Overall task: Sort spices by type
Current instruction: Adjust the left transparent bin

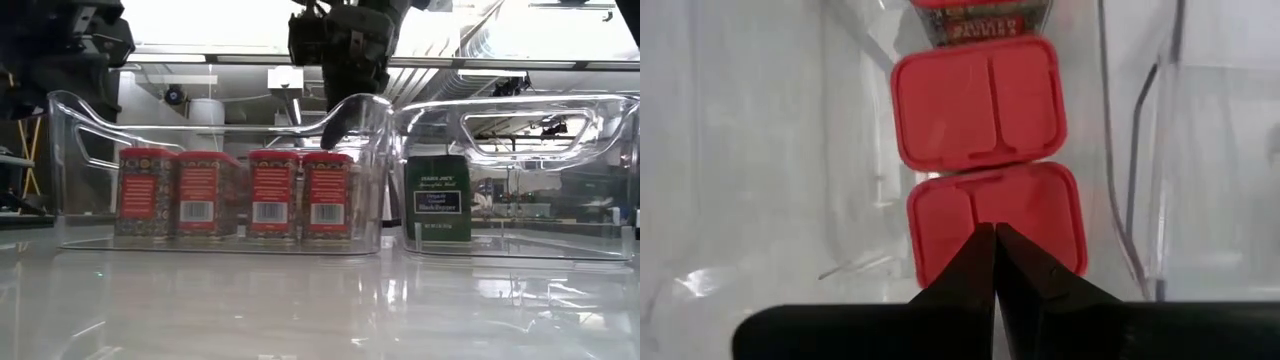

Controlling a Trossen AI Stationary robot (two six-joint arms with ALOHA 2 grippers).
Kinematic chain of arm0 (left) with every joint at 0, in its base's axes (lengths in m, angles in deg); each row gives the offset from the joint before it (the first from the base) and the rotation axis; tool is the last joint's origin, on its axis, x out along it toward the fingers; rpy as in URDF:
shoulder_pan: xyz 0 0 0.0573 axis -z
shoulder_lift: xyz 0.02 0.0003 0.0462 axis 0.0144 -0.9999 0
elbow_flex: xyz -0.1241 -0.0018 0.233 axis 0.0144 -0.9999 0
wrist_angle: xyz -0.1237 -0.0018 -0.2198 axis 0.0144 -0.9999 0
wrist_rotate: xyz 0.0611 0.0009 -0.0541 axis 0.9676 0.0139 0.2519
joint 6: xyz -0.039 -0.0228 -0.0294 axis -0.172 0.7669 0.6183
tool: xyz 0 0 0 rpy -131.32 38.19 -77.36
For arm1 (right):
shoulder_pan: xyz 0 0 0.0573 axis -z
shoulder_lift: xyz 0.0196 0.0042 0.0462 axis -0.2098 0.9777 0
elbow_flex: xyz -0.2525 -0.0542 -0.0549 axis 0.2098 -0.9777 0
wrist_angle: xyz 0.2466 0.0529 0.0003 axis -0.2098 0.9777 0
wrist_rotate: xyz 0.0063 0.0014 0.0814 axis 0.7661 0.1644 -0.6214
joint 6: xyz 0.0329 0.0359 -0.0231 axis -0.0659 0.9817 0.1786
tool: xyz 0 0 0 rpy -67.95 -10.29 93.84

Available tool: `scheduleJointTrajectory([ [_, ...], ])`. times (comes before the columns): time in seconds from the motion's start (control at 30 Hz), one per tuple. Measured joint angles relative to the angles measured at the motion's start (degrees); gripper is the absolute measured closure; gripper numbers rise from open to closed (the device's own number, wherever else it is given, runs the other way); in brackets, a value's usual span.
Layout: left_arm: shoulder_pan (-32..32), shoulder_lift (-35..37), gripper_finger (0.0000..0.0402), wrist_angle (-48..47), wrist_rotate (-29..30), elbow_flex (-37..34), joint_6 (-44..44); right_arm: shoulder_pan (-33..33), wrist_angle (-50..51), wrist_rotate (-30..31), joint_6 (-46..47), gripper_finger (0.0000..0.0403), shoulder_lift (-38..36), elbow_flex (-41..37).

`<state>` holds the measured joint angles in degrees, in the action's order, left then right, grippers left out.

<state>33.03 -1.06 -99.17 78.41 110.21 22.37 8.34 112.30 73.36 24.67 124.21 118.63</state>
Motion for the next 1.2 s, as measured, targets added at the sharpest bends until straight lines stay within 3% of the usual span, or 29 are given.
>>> scheduleJointTrajectory([
  [0.6, -0.1, -7.0, 0.0401, 6.5, -1.3, 0.0, 3.0, -0.2, -4.5, -0.6, 1.6, 0.0403, 2.7, 0.1],
  [1.0, -0.9, -6.4, 0.0401, 6.5, -1.9, 0.0, 0.6, 0.6, -2.8, 1.7, 0.9, 0.0403, -2.3, -0.1],
  [1.07, -1.5, -6.4, 0.0401, 6.4, -1.9, 0.0, -0.8, 0.7, -4.7, 0.2, 0.9, 0.0403, -2.8, -0.1],
  [1.2, -3.0, -6.4, 0.0401, 6.7, -1.9, 0.0, -3.1, 0.9, -10.8, -9.9, 1.1, 0.0403, -3.0, 0.0],
])
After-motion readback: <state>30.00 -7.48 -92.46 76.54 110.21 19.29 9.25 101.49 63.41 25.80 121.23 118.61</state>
